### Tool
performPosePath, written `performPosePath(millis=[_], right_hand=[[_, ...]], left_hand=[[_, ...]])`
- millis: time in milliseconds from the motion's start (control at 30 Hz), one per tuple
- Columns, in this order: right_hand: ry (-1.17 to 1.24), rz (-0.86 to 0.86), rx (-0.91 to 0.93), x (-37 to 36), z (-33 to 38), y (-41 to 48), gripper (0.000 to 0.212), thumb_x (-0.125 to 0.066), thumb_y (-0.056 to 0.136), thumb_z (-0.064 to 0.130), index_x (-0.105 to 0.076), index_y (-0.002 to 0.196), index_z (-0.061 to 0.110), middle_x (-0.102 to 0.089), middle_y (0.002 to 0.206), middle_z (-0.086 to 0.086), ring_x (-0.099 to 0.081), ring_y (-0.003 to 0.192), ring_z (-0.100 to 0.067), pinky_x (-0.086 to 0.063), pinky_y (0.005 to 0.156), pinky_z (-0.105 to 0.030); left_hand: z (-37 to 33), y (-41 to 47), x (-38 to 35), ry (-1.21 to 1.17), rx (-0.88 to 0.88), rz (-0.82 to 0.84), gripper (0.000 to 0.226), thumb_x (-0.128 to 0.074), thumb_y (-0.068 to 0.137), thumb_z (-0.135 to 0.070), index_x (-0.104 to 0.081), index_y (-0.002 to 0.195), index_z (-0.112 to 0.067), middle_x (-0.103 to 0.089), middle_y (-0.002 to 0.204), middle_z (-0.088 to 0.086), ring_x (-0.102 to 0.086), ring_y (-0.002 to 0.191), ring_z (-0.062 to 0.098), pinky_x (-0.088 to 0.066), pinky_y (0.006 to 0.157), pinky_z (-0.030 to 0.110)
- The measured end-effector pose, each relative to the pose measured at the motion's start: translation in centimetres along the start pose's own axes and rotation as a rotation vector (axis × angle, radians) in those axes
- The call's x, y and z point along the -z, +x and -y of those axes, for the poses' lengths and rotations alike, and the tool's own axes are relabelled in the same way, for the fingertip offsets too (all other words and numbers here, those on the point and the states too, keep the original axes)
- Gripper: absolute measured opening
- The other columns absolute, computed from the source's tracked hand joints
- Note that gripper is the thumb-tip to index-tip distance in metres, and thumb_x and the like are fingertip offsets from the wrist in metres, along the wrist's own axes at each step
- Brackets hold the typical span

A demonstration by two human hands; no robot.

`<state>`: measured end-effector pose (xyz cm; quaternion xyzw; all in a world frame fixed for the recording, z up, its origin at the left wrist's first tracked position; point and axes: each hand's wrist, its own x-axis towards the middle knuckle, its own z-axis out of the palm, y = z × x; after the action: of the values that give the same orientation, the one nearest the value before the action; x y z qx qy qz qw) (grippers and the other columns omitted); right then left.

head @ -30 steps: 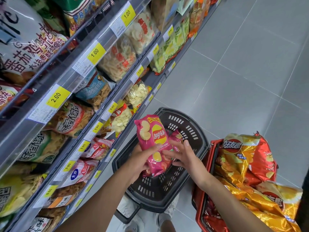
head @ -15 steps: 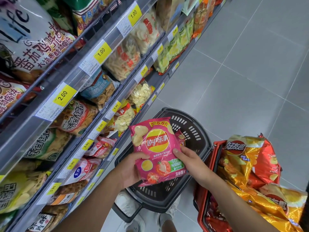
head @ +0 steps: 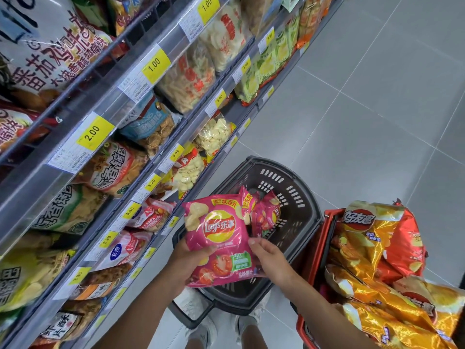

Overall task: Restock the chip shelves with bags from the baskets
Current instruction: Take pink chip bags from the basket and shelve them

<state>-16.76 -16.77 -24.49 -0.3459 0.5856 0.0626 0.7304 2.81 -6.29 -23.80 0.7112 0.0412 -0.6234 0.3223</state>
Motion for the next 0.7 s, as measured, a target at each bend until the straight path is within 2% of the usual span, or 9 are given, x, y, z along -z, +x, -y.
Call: performPosePath(millis=[133,267,333,400,433,533,600,633,700], right_hand=[[-0.045,-0.131,-0.07,1.3,-1.2,2.1,0.016,-0.056,0.104,0.033,-0.065,0.107,0.02,-0.071,0.118,-0.012,-0.067,0.11,-0.027,-0.054,0.099,-0.046],[-0.081,-0.194,-0.124,2.9,-2.1,4.8,0.011,-0.056,0.105,0.024,-0.065,0.106,0.019,-0.07,0.116,-0.015,-0.068,0.106,-0.028,-0.054,0.095,-0.044],[-0.148,-0.196,-0.14,3.6,-2.5,6.3,0.011,-0.055,0.104,0.021,-0.066,0.106,0.018,-0.071,0.1,-0.012,-0.069,0.092,-0.024,-0.056,0.08,-0.036],[-0.257,-0.183,-0.146,4.2,-3.0,7.9,0.011,-0.056,0.103,0.019,-0.066,0.109,0.017,-0.064,0.08,-0.004,-0.061,0.069,-0.017,-0.048,0.058,-0.027],[-0.313,-0.178,-0.15,4.4,-3.4,9.1,0.012,-0.058,0.102,0.019,-0.066,0.111,0.017,-0.061,0.077,-0.002,-0.057,0.066,-0.016,-0.044,0.056,-0.027],[-0.515,-0.146,-0.099,4.2,-3.5,11.9,0.016,-0.06,0.099,0.021,-0.066,0.114,0.019,-0.059,0.085,0.006,-0.056,0.078,-0.016,-0.046,0.068,-0.026],[-0.634,-0.115,-0.03,3.1,-2.6,12.8,0.022,-0.059,0.101,0.021,-0.065,0.121,0.024,-0.061,0.096,0.008,-0.058,0.093,-0.015,-0.043,0.075,-0.016],[-0.675,-0.101,0.005,2.6,-2.5,13.6,0.029,-0.059,0.101,0.02,-0.065,0.129,0.023,-0.064,0.106,0.004,-0.06,0.103,-0.018,-0.045,0.081,-0.017],[-0.747,-0.076,0.03,1.2,-1.9,15.0,0.036,-0.058,0.101,0.018,-0.062,0.137,0.02,-0.066,0.127,-0.005,-0.062,0.12,-0.023,-0.048,0.098,-0.025]], left_hand=[[0.4,0.5,2.1,0.006,-0.106,-0.176,0.049,-0.089,0.081,-0.019,-0.064,0.123,-0.026,-0.077,0.114,0.005,-0.076,0.103,0.031,-0.063,0.086,0.055],[0.2,0.8,3.5,0.004,-0.159,-0.286,0.049,-0.085,0.086,-0.017,-0.06,0.128,-0.022,-0.072,0.115,0.003,-0.072,0.104,0.028,-0.062,0.08,0.042],[0.1,1.1,3.8,0.025,-0.203,-0.309,0.047,-0.084,0.086,-0.017,-0.059,0.126,-0.023,-0.07,0.11,-0.002,-0.07,0.102,0.025,-0.059,0.077,0.036],[0.0,1.4,4.1,0.044,-0.239,-0.326,0.05,-0.083,0.087,-0.017,-0.056,0.127,-0.025,-0.066,0.105,-0.01,-0.066,0.099,0.02,-0.055,0.076,0.031],[0.1,1.7,4.3,0.057,-0.249,-0.336,0.053,-0.084,0.086,-0.019,-0.055,0.13,-0.026,-0.066,0.107,-0.011,-0.065,0.102,0.019,-0.056,0.08,0.034],[0.1,2.1,4.8,0.098,-0.275,-0.347,0.067,-0.087,0.084,-0.027,-0.053,0.141,-0.029,-0.068,0.126,-0.004,-0.066,0.116,0.024,-0.057,0.099,0.053],[0.1,2.4,5.0,0.098,-0.295,-0.348,0.069,-0.086,0.085,-0.028,-0.051,0.144,-0.031,-0.067,0.131,-0.002,-0.066,0.12,0.025,-0.056,0.1,0.056],[0.2,2.7,5.1,0.096,-0.306,-0.349,0.07,-0.086,0.085,-0.028,-0.05,0.145,-0.031,-0.067,0.132,-0.002,-0.066,0.121,0.025,-0.056,0.1,0.057],[0.5,3.2,5.5,0.112,-0.325,-0.353,0.072,-0.086,0.085,-0.026,-0.049,0.147,-0.03,-0.067,0.133,-0.003,-0.065,0.123,0.025,-0.056,0.1,0.057]])
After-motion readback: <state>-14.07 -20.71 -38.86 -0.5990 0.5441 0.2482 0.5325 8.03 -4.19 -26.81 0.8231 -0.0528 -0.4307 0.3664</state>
